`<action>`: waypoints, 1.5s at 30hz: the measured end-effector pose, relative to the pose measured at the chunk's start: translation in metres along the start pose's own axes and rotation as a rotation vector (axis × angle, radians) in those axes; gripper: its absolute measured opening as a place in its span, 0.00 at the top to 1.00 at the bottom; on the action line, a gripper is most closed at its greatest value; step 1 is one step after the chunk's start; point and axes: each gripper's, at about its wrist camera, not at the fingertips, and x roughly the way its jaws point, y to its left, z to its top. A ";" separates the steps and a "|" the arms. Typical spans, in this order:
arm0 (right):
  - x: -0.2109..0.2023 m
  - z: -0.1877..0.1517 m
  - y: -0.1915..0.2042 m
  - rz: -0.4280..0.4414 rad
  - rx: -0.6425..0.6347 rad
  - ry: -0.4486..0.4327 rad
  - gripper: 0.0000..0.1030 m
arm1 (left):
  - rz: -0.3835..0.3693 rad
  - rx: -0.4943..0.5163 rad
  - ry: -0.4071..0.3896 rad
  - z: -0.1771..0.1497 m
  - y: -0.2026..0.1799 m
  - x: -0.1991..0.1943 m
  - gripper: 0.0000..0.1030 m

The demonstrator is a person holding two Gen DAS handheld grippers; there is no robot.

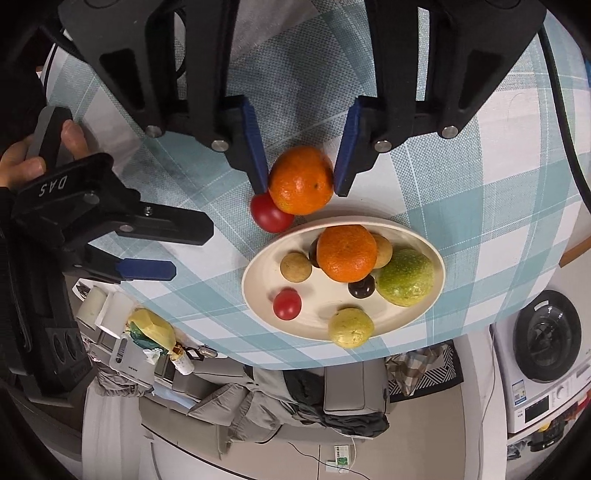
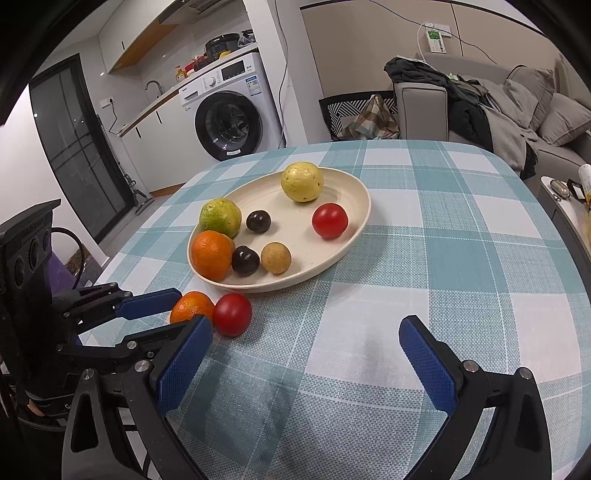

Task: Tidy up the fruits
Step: 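Move the left gripper to the remaining orange and close around it, then grasp the red tomato with the right gripper while the left gripper holds the orange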

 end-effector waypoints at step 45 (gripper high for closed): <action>0.048 0.004 0.068 -0.015 -0.246 0.155 0.50 | 0.023 -0.122 -0.029 -0.002 0.059 -0.026 0.76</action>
